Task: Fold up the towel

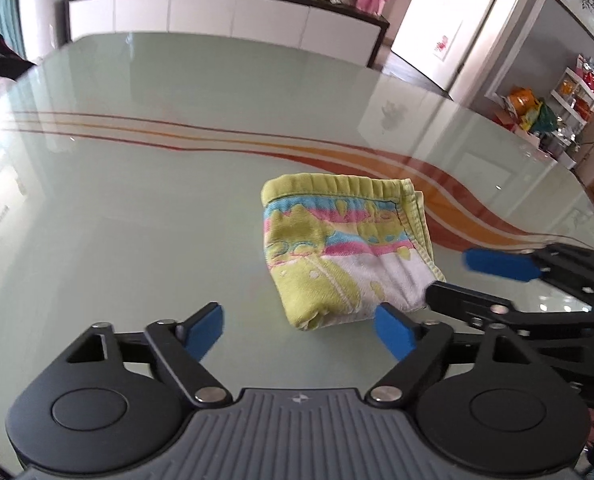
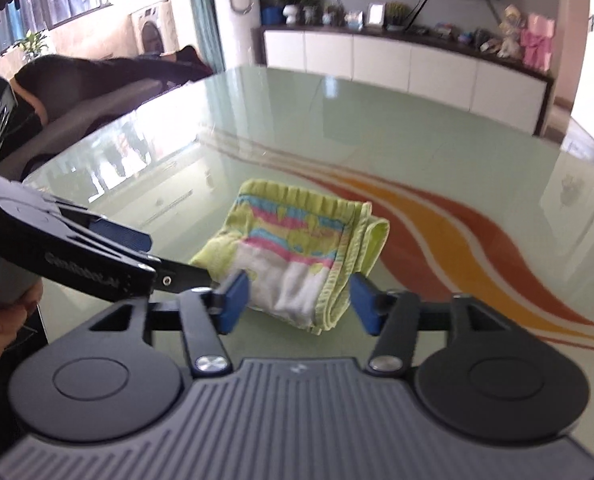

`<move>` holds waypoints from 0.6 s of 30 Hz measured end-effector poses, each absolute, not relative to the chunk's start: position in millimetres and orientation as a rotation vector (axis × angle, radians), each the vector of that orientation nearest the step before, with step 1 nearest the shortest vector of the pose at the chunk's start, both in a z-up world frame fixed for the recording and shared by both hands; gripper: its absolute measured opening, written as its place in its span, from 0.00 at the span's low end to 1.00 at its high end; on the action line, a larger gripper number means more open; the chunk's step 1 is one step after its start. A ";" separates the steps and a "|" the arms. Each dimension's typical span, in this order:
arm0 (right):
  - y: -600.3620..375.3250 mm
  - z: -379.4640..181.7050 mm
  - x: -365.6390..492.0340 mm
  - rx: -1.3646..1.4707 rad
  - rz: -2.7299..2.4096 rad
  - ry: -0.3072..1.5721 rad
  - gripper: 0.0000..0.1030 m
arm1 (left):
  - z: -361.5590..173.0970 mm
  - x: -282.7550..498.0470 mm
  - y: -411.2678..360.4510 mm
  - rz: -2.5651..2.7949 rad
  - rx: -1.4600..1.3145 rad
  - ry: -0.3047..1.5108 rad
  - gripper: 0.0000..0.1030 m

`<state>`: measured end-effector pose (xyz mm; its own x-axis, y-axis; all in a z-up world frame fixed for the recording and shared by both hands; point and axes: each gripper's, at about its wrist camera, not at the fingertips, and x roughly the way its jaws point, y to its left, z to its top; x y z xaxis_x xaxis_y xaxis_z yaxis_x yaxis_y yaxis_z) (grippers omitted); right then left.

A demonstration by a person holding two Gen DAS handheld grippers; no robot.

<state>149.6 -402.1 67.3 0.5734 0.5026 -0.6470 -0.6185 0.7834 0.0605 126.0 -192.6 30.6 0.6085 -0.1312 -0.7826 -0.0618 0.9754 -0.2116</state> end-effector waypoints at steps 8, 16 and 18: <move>-409.5 78.5 106.7 -0.148 0.593 0.678 0.86 | 43.3 88.4 -200.3 -0.010 -0.217 0.881 0.90; -414.0 80.4 81.9 -0.141 0.524 0.675 1.00 | 48.7 62.2 -204.4 0.032 -0.210 0.865 0.95; -414.5 81.3 74.4 -0.140 0.510 0.666 1.00 | 50.2 56.2 -205.7 0.040 -0.197 0.864 0.95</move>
<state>74.4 -414.5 81.3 0.6687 0.4070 -0.6223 -0.4949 0.8682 0.0361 56.2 -205.7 50.2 0.6497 -0.0446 -0.7588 -0.1149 0.9810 -0.1561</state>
